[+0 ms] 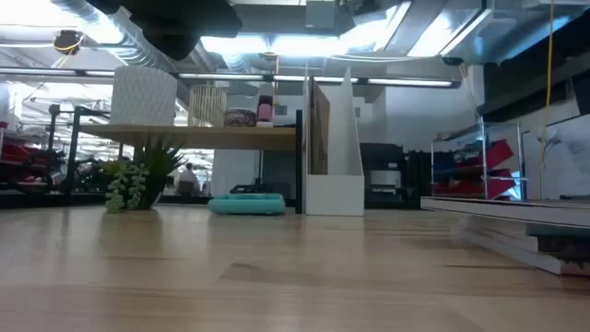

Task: Stock shelves
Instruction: Put the purple book into the white bookshelf

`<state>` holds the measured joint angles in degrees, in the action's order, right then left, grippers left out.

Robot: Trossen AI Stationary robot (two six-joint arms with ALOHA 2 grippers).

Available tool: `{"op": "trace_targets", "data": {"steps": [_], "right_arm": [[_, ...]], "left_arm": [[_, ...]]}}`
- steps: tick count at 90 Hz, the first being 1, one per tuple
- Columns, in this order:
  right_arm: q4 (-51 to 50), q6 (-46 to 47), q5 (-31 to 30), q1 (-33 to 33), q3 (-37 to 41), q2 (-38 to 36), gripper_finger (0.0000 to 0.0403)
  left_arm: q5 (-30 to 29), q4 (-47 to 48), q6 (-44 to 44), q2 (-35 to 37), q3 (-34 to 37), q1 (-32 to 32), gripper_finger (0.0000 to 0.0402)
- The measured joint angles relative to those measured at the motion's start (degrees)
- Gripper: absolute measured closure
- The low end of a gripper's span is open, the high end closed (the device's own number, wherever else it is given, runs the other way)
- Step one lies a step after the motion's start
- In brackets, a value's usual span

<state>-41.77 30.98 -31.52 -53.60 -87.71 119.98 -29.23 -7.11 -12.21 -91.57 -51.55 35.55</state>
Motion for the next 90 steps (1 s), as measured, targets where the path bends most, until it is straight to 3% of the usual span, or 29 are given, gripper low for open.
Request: {"op": "trace_targets", "data": {"steps": [13,21,51,66,90], "right_arm": [[-1.6,-6.2,1.0,-0.1,0.0,0.9,0.0203],[-4.4,-6.8,-2.1,0.0,0.0,2.7,0.0166],[-8.1,-0.7,-10.4,-0.2,-0.2,7.4,0.0151],[-11.0,6.2,-11.4,0.2,0.0,7.8,0.0199],[-14.0,12.0,-12.3,0.9,-0.9,7.8,0.0353]], "left_arm": [[0.0,-0.1,-0.1,0.0,0.5,0.0,0.0387],[0.0,0.1,-0.5,-0.1,0.5,0.0,0.0387],[0.0,0.2,-1.0,-0.3,0.5,-0.1,0.0387],[0.0,0.1,-0.9,-0.3,0.5,-0.1,0.0387],[0.0,0.0,-1.2,-0.3,0.6,0.0,0.0387]]}}
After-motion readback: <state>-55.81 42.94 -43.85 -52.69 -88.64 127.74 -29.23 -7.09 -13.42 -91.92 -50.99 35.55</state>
